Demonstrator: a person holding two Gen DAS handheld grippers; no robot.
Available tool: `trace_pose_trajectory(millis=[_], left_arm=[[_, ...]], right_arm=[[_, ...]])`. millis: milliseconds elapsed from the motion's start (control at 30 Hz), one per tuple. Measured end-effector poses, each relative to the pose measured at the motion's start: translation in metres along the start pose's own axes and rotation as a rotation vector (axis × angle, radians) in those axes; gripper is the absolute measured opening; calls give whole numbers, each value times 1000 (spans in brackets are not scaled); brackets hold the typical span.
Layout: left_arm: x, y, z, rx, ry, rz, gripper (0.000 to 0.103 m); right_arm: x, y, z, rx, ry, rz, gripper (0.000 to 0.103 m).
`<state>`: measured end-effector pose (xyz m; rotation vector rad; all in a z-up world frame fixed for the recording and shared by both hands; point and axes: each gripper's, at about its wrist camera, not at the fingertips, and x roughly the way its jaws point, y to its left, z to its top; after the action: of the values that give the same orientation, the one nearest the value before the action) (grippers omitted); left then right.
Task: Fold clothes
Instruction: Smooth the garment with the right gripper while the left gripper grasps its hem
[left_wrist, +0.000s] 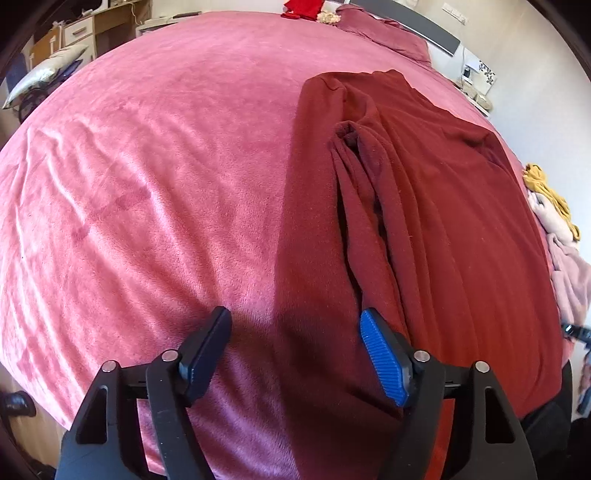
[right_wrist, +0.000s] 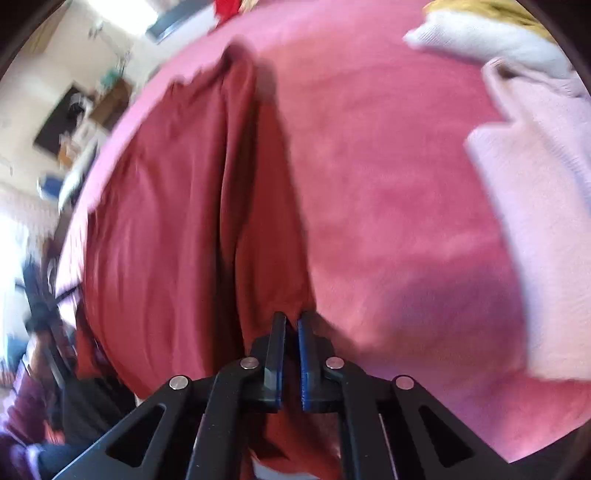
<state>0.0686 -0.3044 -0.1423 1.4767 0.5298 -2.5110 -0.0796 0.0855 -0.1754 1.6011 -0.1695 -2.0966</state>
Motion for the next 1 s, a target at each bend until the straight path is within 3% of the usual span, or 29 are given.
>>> trace_pose_trajectory(millis=[133, 367, 467, 500, 567, 667, 733, 900, 1000], left_arm=[[19, -11, 7, 10, 3, 12, 76], [31, -15, 13, 13, 13, 11, 78], [29, -16, 10, 36, 17, 34, 81], [31, -17, 10, 43, 18, 42, 82], [33, -20, 11, 53, 19, 56, 83], [35, -21, 12, 56, 18, 61, 85], [38, -19, 13, 51, 20, 50, 85], [40, -17, 13, 45, 12, 46, 85], [36, -13, 13, 21, 14, 28, 81]], right_arm=[[-35, -20, 38, 18, -111, -100, 4], [-114, -94, 148, 129, -351, -407, 4], [-116, -123, 191, 194, -341, -564, 14], [-112, -131, 201, 225, -319, -618, 24], [-107, -140, 201, 289, -317, -672, 25], [-104, -120, 177, 346, -411, -597, 27], [-86, -87, 159, 255, -423, -468, 27], [8, 28, 85, -76, -190, -173, 27], [33, 86, 52, -190, -137, -30, 27]])
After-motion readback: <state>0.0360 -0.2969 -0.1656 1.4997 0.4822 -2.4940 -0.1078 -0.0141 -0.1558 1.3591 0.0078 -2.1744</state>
